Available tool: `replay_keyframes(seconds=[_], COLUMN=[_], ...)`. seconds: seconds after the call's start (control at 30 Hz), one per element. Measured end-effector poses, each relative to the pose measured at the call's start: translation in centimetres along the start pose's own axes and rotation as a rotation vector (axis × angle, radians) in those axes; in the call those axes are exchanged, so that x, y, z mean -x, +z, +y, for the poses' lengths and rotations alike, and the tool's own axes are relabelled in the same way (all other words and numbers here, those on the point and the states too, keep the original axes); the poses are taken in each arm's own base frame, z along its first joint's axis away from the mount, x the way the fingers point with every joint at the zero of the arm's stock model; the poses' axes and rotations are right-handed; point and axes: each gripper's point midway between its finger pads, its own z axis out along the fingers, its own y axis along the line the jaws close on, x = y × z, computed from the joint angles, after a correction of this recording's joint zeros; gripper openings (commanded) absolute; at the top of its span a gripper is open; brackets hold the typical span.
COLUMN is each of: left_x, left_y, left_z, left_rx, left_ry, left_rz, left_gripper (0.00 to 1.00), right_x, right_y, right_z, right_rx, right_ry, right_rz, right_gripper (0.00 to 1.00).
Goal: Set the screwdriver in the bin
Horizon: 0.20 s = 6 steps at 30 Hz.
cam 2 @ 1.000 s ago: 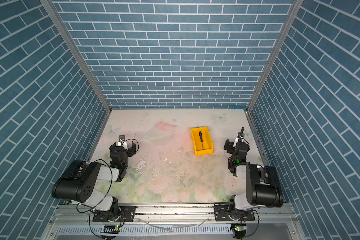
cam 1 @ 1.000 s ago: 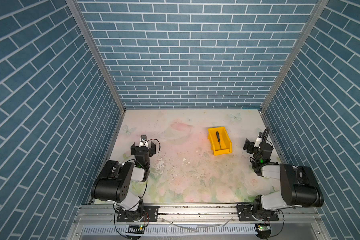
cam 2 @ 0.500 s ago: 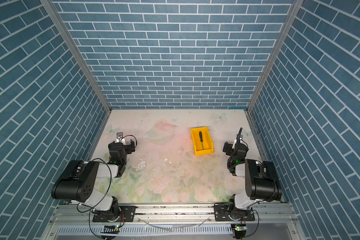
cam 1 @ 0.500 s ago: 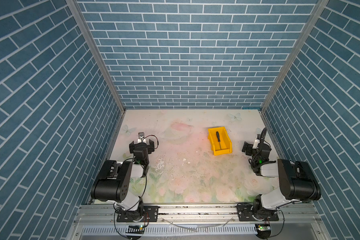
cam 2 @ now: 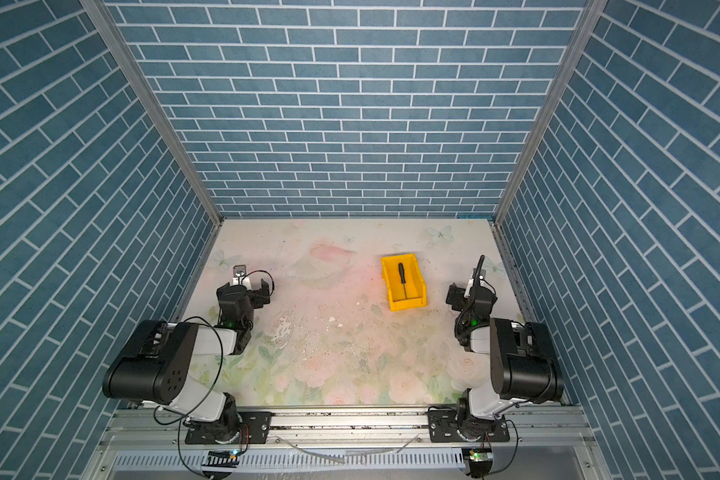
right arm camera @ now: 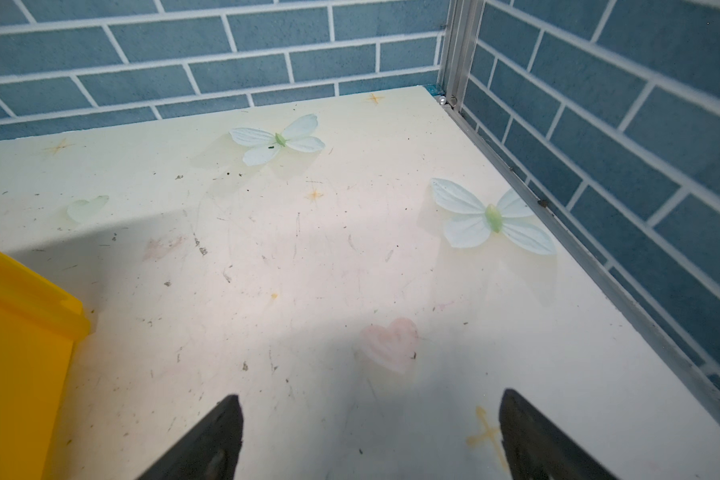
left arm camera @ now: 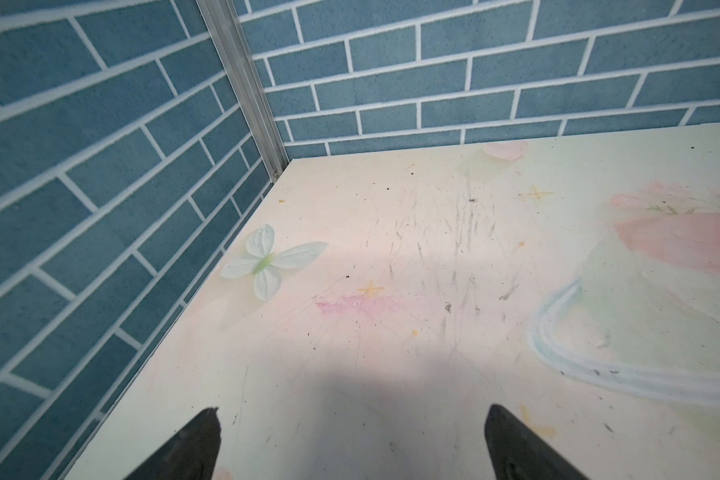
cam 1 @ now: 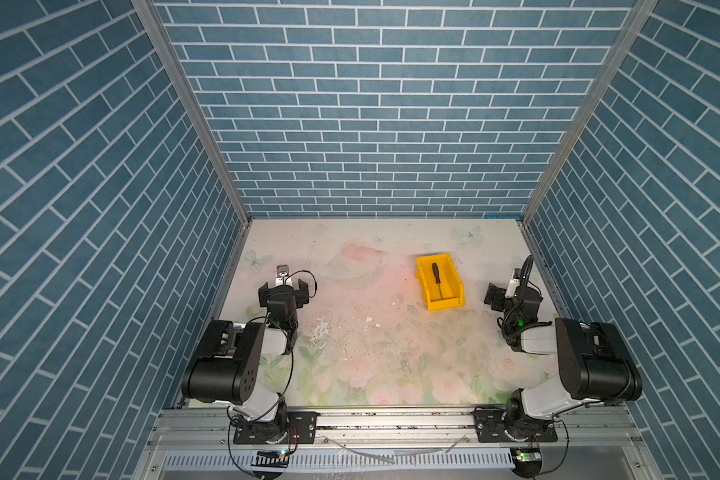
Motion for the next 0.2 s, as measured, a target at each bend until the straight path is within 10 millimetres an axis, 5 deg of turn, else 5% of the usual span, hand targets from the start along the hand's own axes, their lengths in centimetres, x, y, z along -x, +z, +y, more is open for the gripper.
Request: replay_keyframes(seconds=[0.2], left_x=[-0.01], left_y=[0.0], left_z=[-0.01], left_rx=[0.0], left_ry=[0.0], left_rz=[0.0], left_gripper=[1.0], right_x=[0.05], right_y=[0.0], right_z=[-0.02], right_rx=[-0.001], right_ry=[0.0], right_rz=[-0.002], right_gripper=[0.95])
